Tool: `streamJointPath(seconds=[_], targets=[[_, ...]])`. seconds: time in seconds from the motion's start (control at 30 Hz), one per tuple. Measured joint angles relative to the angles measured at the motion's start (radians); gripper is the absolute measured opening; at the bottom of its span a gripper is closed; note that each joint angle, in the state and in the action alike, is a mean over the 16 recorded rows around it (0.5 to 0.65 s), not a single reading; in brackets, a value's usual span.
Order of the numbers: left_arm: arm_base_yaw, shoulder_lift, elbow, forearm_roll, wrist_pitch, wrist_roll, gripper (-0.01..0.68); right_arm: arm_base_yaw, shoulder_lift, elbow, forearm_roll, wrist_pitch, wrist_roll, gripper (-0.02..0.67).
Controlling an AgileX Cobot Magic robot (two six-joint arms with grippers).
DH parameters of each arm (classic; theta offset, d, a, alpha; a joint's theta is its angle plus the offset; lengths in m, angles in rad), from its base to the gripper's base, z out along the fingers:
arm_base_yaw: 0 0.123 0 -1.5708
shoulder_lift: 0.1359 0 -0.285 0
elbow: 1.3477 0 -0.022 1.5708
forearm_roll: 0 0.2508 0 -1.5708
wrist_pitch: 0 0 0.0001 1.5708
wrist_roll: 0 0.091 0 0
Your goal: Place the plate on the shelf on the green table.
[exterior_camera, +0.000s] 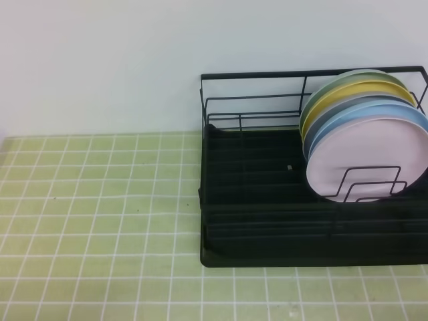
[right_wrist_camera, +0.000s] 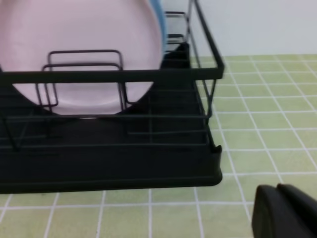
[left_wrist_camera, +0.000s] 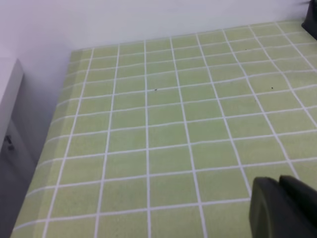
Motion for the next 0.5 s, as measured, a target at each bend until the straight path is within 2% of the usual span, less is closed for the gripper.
streamJointPath(seconds=[0.5], targets=[[0.000, -0.003, 0.000, 0.000, -0.003, 0.000, -0.001, -0.029, 0.000, 0.000, 0.000, 0.000, -0.001, -0.001]])
